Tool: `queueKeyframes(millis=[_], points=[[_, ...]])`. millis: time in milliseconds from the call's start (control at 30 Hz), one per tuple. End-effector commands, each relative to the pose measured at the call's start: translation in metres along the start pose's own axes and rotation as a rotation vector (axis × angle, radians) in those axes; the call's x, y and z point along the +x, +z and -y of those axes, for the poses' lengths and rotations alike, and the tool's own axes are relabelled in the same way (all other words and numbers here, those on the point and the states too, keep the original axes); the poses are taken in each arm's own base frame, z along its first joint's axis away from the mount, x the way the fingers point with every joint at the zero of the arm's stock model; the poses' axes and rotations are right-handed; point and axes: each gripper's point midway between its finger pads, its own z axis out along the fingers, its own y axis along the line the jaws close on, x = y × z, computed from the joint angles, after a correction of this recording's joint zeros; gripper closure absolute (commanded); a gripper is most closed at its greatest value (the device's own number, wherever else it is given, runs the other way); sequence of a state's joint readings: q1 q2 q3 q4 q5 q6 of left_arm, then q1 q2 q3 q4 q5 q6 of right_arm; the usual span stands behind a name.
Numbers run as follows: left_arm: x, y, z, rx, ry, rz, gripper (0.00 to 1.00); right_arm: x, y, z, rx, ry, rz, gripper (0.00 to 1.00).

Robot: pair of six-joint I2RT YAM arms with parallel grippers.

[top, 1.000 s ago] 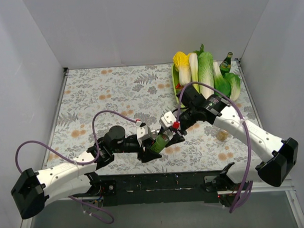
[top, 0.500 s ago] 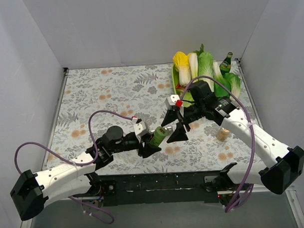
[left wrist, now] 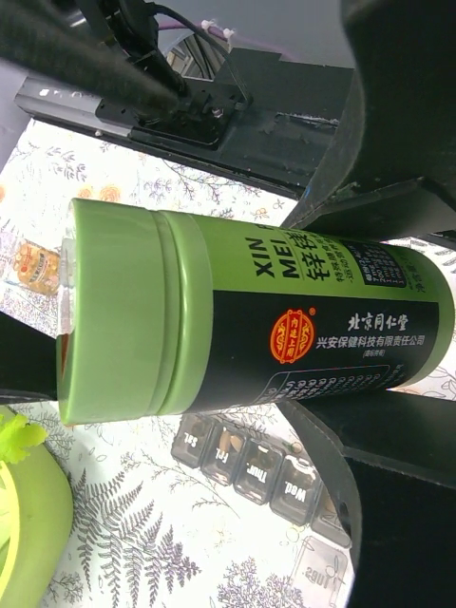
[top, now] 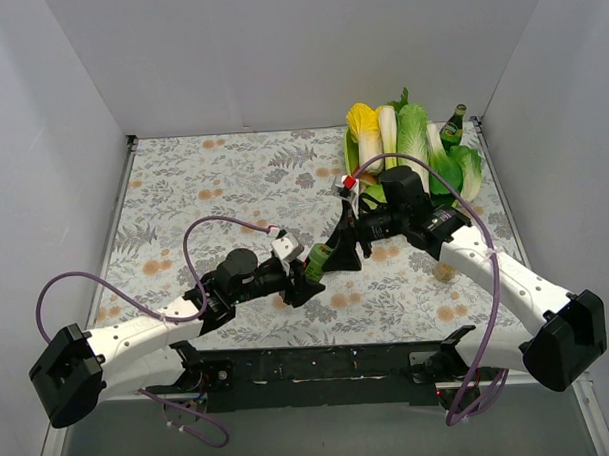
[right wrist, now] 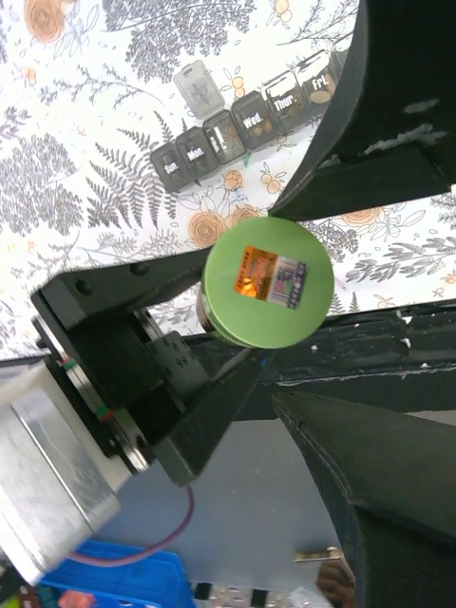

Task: Sort the pills into containers

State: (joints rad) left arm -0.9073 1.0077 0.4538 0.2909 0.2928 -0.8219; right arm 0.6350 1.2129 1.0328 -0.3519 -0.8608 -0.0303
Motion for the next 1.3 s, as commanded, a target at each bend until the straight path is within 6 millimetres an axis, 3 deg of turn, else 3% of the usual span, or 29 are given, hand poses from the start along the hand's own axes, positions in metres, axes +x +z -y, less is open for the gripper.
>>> queueKeyframes(millis=[0,33,100,300,433,500,533,667,800,1033,1267], points=[[-0.035,0.004,0.000,-0.021,0.016,0.090,1.00,-0.019,0.003,0.007,0.038,0.031,0.052,0.26],[-0.035,0.005,0.000,-0.021,0.016,0.090,1.00,-0.018,0.005,0.007,0.027,0.041,0.048,0.29],[-0.036,0.005,0.000,-0.020,0.017,0.093,1.00,-0.017,0.006,0.007,0.010,0.049,0.044,0.46],[-0.031,0.002,0.005,0.010,0.035,0.078,1.00,-0.015,0.007,-0.008,-0.089,-0.014,0.036,0.72],[-0.025,-0.006,0.028,0.148,0.112,0.061,1.00,0.005,0.002,-0.067,-0.381,-0.327,0.016,0.79],[-0.025,-0.014,0.045,0.240,0.142,0.063,1.00,0.026,-0.002,-0.081,-0.468,-0.579,0.011,0.79],[-0.024,-0.017,0.049,0.261,0.143,0.056,1.00,0.032,-0.005,-0.085,-0.489,-0.623,0.007,0.78],[-0.020,-0.025,0.065,0.358,0.164,0.030,1.00,0.041,-0.006,-0.078,-0.491,-0.796,-0.049,0.76],[-0.019,-0.024,0.062,0.342,0.147,0.016,1.00,0.038,-0.001,-0.070,-0.468,-0.782,-0.066,0.72],[-0.026,-0.028,0.055,0.280,0.137,0.064,1.00,0.036,-0.006,-0.075,-0.431,-0.638,-0.069,0.45],[-0.032,-0.034,0.058,0.281,0.112,0.121,1.00,0.049,-0.012,-0.075,-0.414,-0.586,-0.063,0.42]])
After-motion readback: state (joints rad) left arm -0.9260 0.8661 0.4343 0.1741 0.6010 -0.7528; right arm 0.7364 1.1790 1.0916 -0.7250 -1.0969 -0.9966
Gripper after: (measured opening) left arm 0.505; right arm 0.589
